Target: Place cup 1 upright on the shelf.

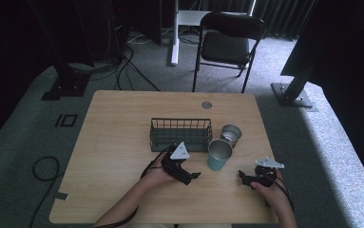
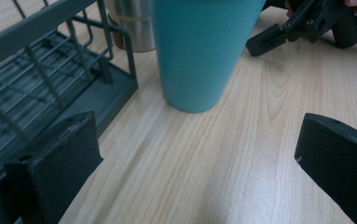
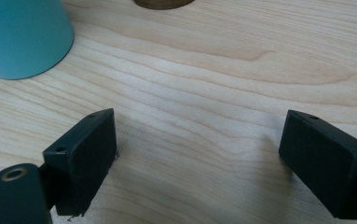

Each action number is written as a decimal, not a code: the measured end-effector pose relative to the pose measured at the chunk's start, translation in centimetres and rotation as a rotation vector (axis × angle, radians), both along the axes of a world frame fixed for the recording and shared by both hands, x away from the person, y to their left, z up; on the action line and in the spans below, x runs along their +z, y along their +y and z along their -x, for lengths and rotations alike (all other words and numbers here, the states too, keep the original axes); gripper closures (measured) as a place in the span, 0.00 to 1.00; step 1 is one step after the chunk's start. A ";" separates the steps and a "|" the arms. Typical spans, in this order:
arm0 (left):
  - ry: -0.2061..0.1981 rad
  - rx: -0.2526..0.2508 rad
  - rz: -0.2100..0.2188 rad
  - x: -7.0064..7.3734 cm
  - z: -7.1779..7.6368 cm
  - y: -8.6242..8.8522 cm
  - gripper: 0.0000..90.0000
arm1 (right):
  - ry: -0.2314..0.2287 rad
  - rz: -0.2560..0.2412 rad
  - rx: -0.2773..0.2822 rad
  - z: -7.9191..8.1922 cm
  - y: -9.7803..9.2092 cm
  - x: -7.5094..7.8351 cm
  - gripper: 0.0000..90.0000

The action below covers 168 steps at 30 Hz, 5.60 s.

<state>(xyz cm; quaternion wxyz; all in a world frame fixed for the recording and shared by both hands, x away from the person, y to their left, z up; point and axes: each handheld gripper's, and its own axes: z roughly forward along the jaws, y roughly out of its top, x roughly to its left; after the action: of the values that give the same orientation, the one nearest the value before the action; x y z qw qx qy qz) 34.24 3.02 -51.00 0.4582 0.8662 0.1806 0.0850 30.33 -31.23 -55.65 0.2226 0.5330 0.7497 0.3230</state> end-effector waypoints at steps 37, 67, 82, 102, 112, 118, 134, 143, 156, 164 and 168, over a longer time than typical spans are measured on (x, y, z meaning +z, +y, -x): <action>-0.005 -0.015 0.000 0.2 -2.8 -7.0 0.01 | 0.000 -0.001 -0.001 0.0 0.0 0.0 0.12; -0.064 0.122 0.047 -0.4 -3.1 -10.1 0.05 | -0.001 0.001 0.001 0.0 0.0 0.0 0.12; -0.068 0.077 0.025 0.2 -2.1 -10.4 0.17 | -0.001 0.001 0.001 0.0 0.0 0.0 0.12; -0.086 0.038 0.059 3.3 -1.2 -9.6 0.17 | -0.001 0.001 0.001 0.0 0.0 0.0 0.12; -0.093 0.033 0.075 5.0 -0.8 -8.5 0.17 | -0.001 0.001 0.000 0.0 0.0 0.0 0.12; -0.111 0.040 0.089 6.2 -0.8 -7.7 0.17 | -0.001 0.000 0.000 0.0 0.0 0.0 0.12; -0.150 0.093 0.128 9.1 -1.0 -5.7 0.17 | -0.002 0.001 0.000 0.0 0.0 0.0 0.12; -0.183 0.167 0.135 10.6 -1.7 -3.6 0.17 | -0.002 0.001 0.000 0.0 0.0 0.0 0.12; -0.231 0.274 0.144 11.7 -2.9 -0.6 0.17 | -0.003 0.001 0.001 0.0 0.0 0.0 0.12; -0.262 0.383 0.153 11.9 -4.1 1.2 0.17 | -0.002 0.002 0.001 0.0 0.0 0.0 0.12; -0.269 0.456 0.149 11.6 -4.5 1.7 0.17 | -0.002 0.002 0.001 0.0 0.0 0.0 0.12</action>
<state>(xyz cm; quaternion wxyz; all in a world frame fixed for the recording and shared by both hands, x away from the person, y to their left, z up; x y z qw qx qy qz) 38.73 4.70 -39.43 0.5094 0.7479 0.3143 0.2869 30.34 -31.24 -55.65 0.2238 0.5320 0.7500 0.3230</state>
